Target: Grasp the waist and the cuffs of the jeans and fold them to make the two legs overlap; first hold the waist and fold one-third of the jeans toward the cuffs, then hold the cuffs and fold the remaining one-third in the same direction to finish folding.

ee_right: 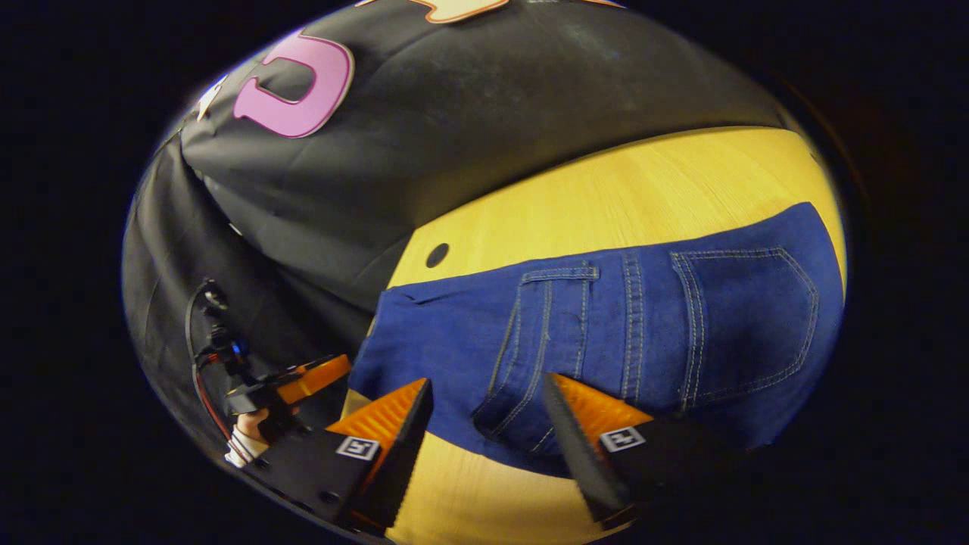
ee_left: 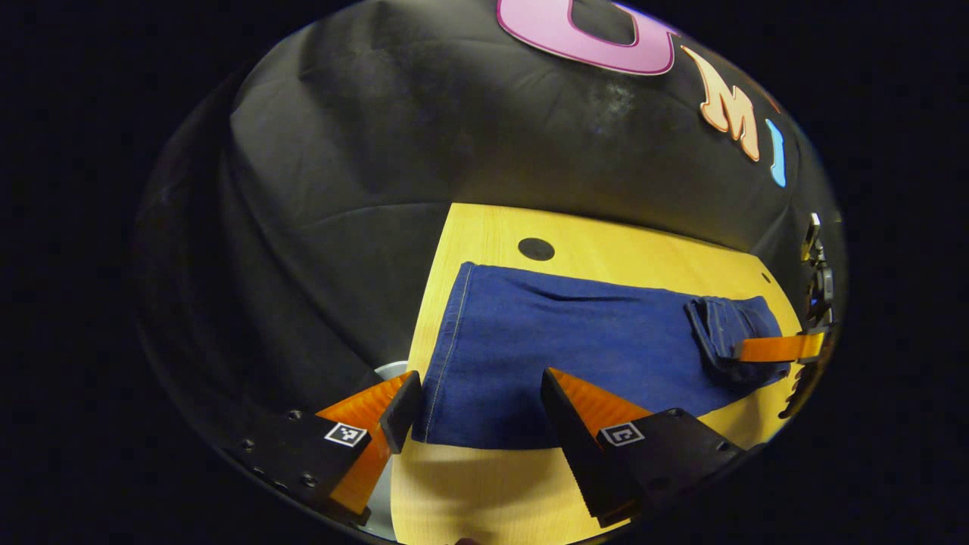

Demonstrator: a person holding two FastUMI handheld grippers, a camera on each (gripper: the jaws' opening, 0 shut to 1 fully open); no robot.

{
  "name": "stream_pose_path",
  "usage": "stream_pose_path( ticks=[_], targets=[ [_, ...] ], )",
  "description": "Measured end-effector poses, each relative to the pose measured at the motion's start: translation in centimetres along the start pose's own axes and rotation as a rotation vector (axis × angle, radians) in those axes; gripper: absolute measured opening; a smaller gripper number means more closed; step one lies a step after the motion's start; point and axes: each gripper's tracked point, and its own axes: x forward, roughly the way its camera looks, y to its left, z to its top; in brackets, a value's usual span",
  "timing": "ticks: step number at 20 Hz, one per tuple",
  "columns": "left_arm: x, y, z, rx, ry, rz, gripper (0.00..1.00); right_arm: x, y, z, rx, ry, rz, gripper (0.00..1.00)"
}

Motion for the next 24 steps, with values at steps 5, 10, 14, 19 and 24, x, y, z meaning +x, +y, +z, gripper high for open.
stream_pose_path(
  ticks=[5, 10, 14, 19, 24],
  targets=[
    [0.0, 0.2, -0.5, -0.023, 0.05, 0.003, 0.96, -5.0, -1.7, 3.7, -0.004, -0.102, -0.049, 0.98],
    [0.5, 0.5, -1.1, -0.022, 0.056, 0.013, 0.95, -11.0, -6.2, 6.9, -0.011, -0.208, -0.156, 0.98],
    [1.0, 0.7, -1.3, -0.032, 0.062, 0.022, 0.96, -15.6, -9.7, 7.5, 0.017, -0.232, -0.239, 0.98],
    [0.8, 1.5, -1.6, -0.011, 0.047, 0.052, 0.82, -18.5, -11.1, 6.7, 0.066, -0.235, -0.271, 0.98],
    [1.1, 1.8, -1.4, -0.068, -0.024, 0.022, 0.54, -19.3, -10.6, 6.3, 0.069, -0.223, -0.281, 0.98]
  ],
)
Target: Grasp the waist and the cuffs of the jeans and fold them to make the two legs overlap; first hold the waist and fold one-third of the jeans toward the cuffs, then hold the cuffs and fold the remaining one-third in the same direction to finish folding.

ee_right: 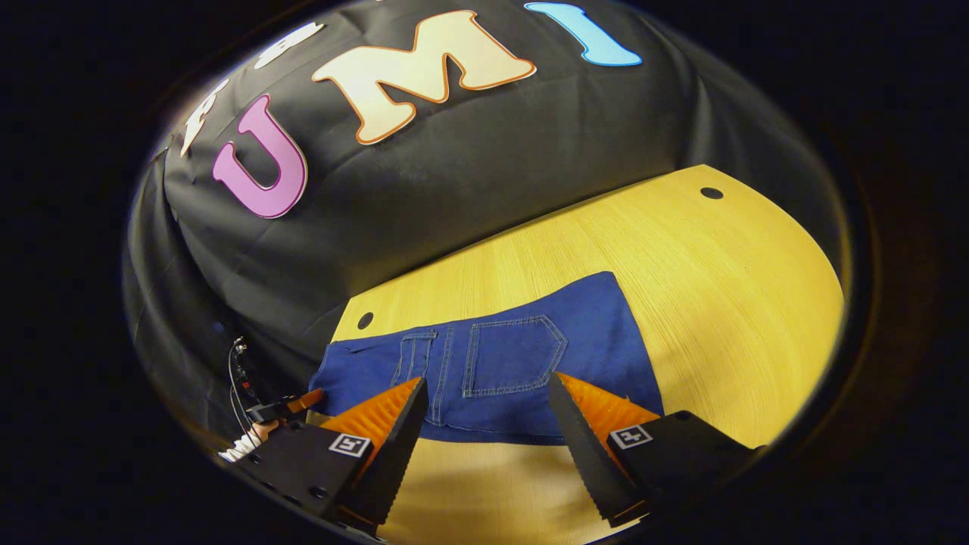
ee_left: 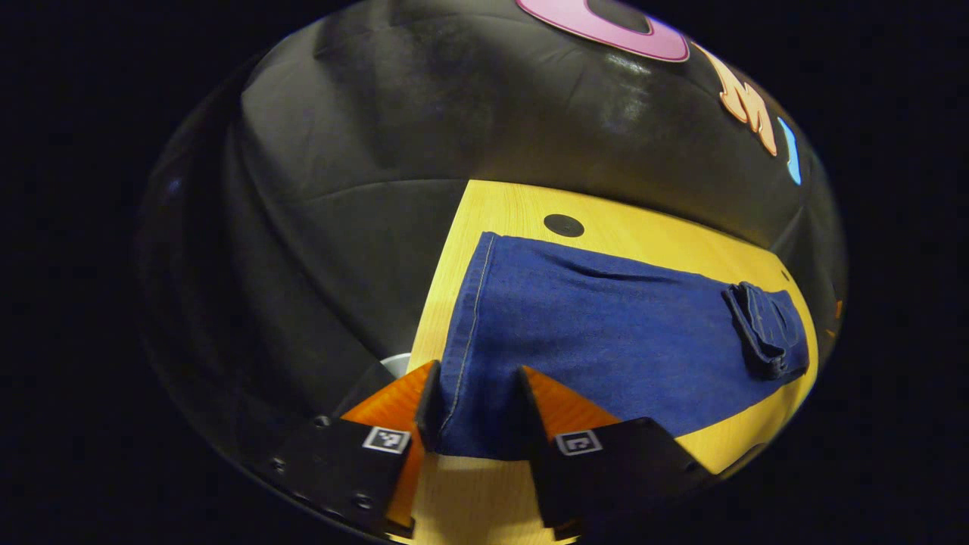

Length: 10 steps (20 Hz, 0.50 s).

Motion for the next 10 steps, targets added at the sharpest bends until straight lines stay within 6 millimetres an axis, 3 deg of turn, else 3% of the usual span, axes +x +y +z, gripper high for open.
stream_pose_path(
  ticks=[3, 6, 10],
  targets=[
    [-0.5, -0.1, 0.2, -0.086, -0.033, -0.041, 0.1, -0.4, -0.6, 0.4, 0.024, -0.019, -0.006, 0.98],
    [-0.8, -0.4, 0.2, -0.106, -0.018, -0.053, 0.0, -1.6, -1.0, 0.6, 0.031, -0.045, -0.034, 0.98],
    [-1.1, -0.8, 0.2, -0.133, -0.015, -0.038, 0.0, -3.1, -2.0, 0.1, 0.054, -0.055, -0.06, 0.98]
  ],
)
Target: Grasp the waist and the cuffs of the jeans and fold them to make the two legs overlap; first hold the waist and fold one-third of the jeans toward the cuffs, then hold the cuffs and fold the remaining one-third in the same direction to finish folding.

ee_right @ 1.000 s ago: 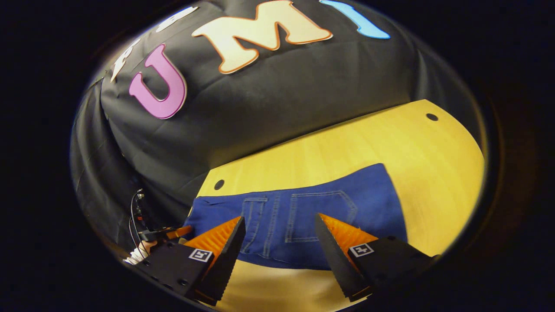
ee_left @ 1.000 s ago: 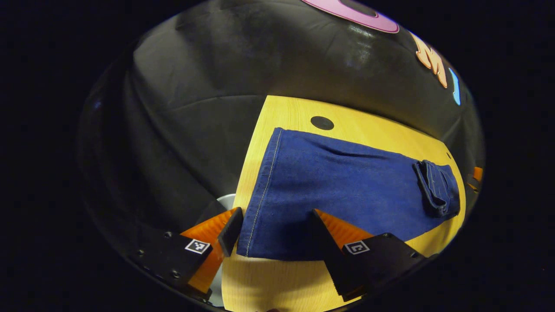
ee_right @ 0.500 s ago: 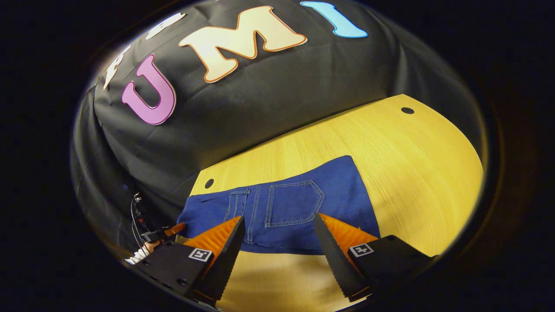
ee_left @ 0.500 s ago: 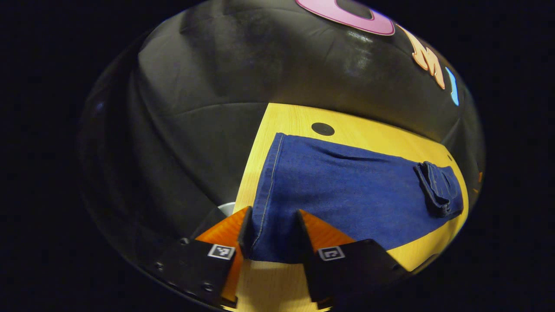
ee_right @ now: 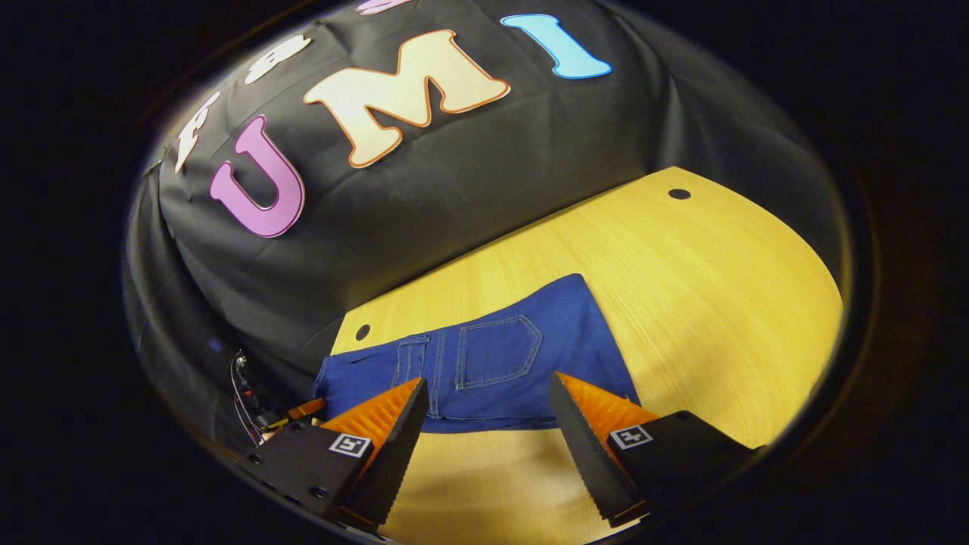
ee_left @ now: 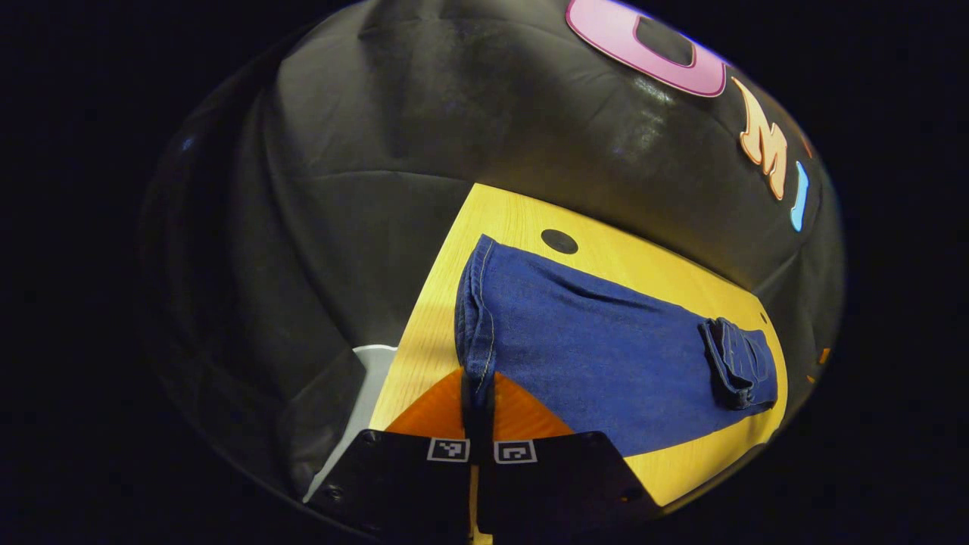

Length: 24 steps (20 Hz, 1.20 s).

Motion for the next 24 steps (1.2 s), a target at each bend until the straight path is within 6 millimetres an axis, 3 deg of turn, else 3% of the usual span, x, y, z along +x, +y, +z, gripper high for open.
stream_pose_path(
  ticks=[2, 3, 5, 7, 9, 14, 24],
  targets=[
    [-0.8, -0.6, 1.1, -0.034, -0.028, -0.009, 0.0, -0.5, -0.6, -0.1, 0.003, 0.002, -0.017, 0.92],
    [-1.4, -0.9, 1.7, -0.044, -0.046, -0.018, 0.0, -0.8, -0.8, 0.0, 0.003, 0.003, -0.021, 0.98],
    [-2.0, -1.7, 2.9, -0.043, -0.075, -0.04, 0.0, -1.0, -1.1, 0.3, 0.007, -0.005, -0.024, 0.98],
    [-3.3, -3.8, 4.2, -0.027, -0.105, -0.063, 0.0, -1.3, -1.2, 0.5, 0.019, -0.009, -0.017, 0.93],
    [-4.4, -6.3, 5.7, -0.002, -0.139, -0.093, 0.0, -1.6, -1.6, 0.4, 0.022, -0.011, -0.013, 0.98],
    [-6.2, -15.1, 8.5, 0.042, -0.201, -0.199, 0.0, -2.7, -3.9, 0.7, 0.032, -0.01, -0.01, 0.98],
    [-8.1, -35.3, 8.3, 0.14, -0.227, -0.32, 0.0, -2.2, -12.1, 1.7, -0.023, 0.106, 0.064, 0.98]
  ],
)
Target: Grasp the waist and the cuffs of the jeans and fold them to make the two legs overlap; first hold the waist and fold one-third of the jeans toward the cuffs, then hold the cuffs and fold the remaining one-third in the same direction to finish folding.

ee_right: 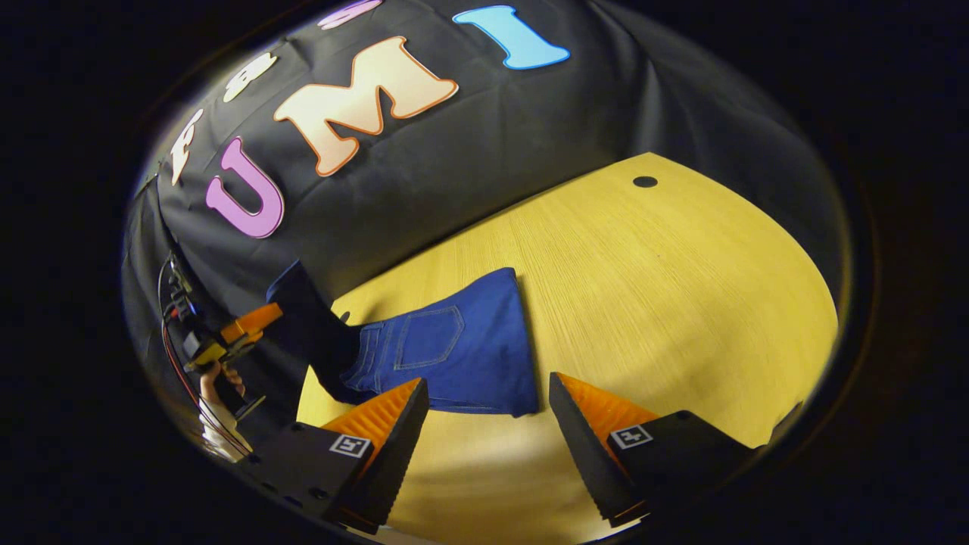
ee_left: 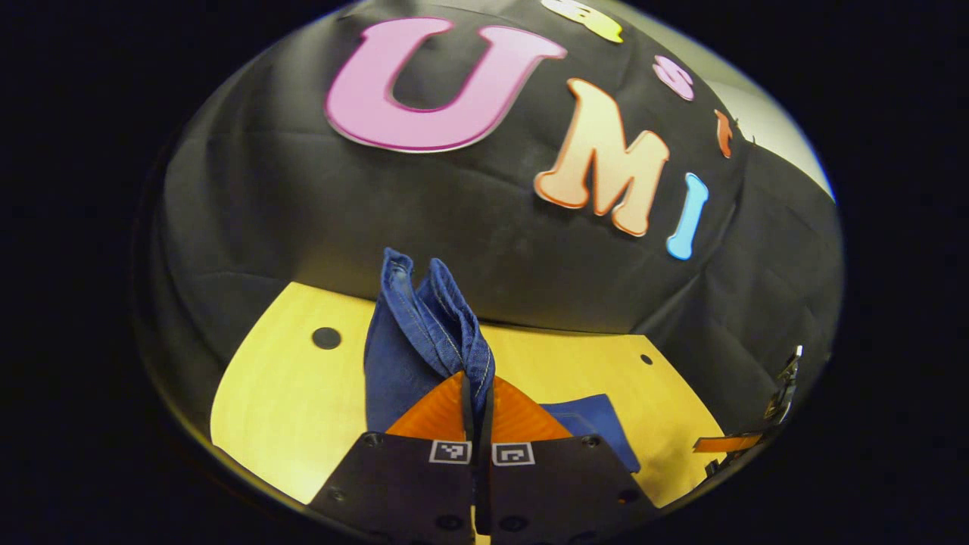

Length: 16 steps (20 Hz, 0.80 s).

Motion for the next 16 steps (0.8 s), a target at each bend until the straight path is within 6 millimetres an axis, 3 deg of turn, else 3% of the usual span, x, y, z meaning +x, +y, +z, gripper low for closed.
stream_pose_path(
  ticks=[5, 8, 12, 16],
  targets=[
    [2.6, -10.2, -2.5, 0.061, 0.03, -0.05, 0.0, 0.4, -3.5, 1.7, -0.038, 0.039, 0.055, 0.98],
    [4.8, -14.7, -6.6, 0.125, 0.082, -0.049, 0.0, 0.5, -5.3, 2.2, -0.047, 0.05, 0.066, 0.98],
    [6.5, -16.4, -13.7, 0.164, 0.186, -0.003, 0.0, -0.1, -6.5, 2.5, -0.054, 0.051, 0.075, 0.98],
    [7.1, -15.5, -19.7, 0.105, 0.281, 0.082, 0.0, -0.9, -6.6, 2.0, -0.056, 0.056, 0.089, 0.98]
  ],
)
